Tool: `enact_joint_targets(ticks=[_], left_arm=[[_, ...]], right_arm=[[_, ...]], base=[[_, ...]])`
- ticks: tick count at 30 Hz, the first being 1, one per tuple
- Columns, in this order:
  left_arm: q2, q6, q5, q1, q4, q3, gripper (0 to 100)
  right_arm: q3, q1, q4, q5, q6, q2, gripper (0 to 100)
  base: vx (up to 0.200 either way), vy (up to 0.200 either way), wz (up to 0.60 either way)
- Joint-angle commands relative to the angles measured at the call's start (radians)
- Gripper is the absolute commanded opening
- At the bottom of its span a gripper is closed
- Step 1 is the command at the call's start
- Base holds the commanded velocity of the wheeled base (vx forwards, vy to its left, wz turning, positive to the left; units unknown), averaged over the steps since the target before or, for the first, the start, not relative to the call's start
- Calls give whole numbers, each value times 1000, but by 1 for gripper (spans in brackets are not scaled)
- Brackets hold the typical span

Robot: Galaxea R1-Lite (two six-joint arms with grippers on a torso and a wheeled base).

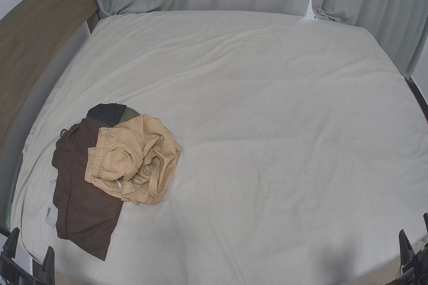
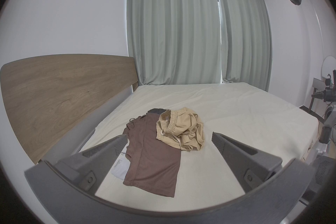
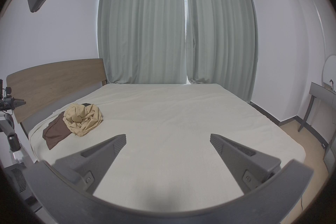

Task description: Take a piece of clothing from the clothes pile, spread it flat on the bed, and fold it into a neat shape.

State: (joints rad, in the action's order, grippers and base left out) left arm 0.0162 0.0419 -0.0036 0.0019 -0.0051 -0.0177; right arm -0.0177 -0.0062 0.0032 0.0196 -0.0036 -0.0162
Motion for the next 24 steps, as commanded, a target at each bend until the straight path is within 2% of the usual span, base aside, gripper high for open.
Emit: enact_joint_targets(ticks=[1,24], left_arm=[[-16,0,-1,0,-1,18,100],[-16,4,-13,1,-4,18,100]], right_arm=[[16,0,0,0,1,16,100],[16,0,0,-4,7,16,100]], base=[[0,0,0],[0,0,0]])
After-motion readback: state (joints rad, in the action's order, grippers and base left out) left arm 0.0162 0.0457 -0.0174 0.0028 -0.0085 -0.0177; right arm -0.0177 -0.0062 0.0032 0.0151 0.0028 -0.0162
